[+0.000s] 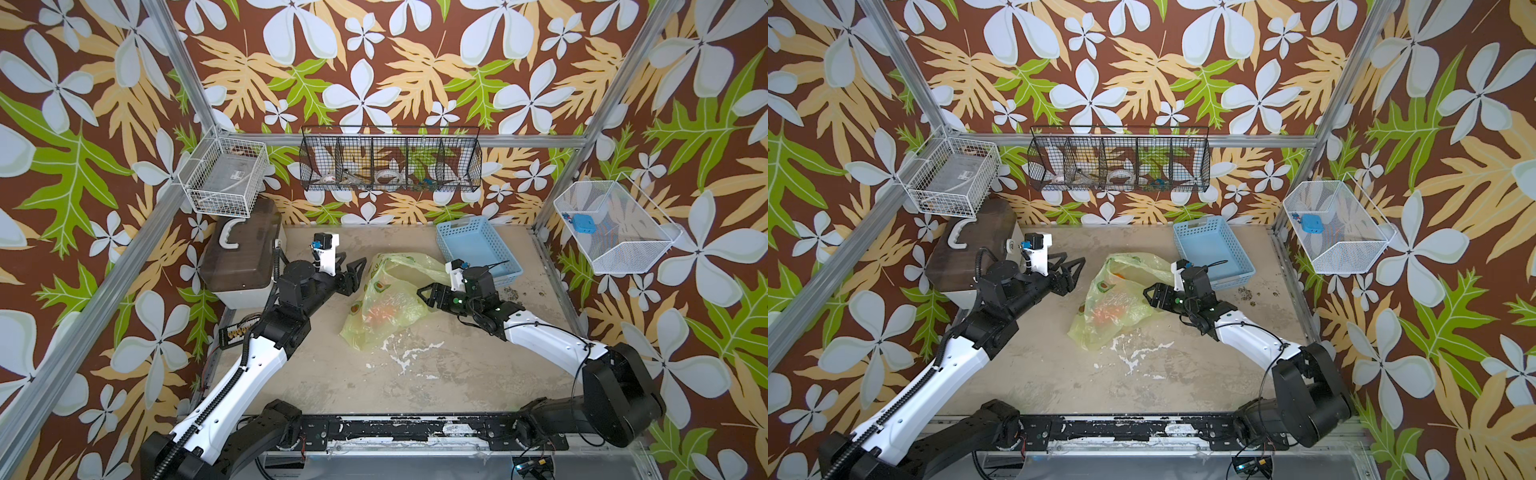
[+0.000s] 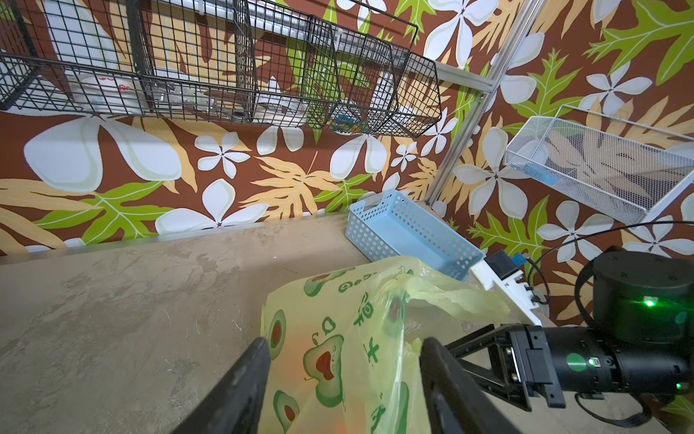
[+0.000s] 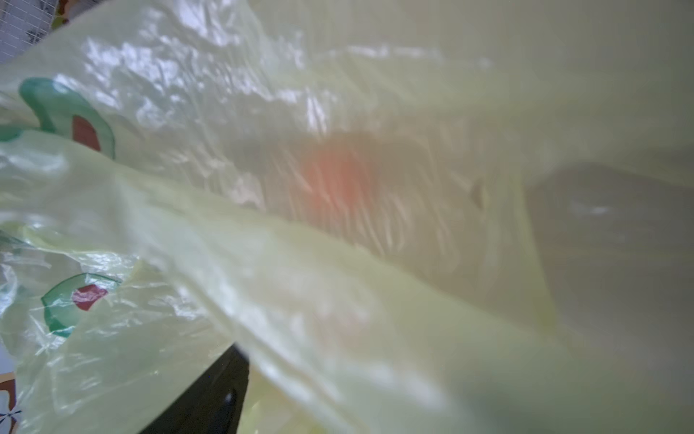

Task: Place the oranges into plastic bags & tie knots
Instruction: Adjust the plastic bag at the center of the board.

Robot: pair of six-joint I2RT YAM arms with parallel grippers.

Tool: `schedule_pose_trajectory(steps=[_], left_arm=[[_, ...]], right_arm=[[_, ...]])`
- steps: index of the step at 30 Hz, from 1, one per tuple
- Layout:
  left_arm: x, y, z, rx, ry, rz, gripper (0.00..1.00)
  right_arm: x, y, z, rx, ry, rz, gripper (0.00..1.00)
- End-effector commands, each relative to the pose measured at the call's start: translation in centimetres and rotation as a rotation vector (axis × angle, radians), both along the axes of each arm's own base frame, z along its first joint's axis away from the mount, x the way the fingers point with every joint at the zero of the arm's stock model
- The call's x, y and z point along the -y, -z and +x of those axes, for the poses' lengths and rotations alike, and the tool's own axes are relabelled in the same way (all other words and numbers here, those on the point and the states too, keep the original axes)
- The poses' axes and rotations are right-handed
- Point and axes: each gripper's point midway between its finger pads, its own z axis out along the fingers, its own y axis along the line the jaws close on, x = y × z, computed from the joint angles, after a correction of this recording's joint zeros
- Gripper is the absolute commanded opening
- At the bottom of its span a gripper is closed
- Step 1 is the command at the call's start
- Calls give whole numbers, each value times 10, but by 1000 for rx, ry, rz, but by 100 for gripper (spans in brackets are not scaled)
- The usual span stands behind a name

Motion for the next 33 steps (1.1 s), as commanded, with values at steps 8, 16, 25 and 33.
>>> schedule_pose_trajectory(steps=[8,16,25,33], left_arm=[[5,-1,-2,0,25,-6,65],[10,1,1,-8,40,-9,64],[14,0,2,-10,43,-10,64],[14,-10,0,2,44,-15,63]], right_arm=[[-10,-33,3,49,-53,234,89],[-5,-35,11,28,-26,377,93],[-14,-46,19,18,-51,479,71],[-5,-66,2,54,-45,441,0]])
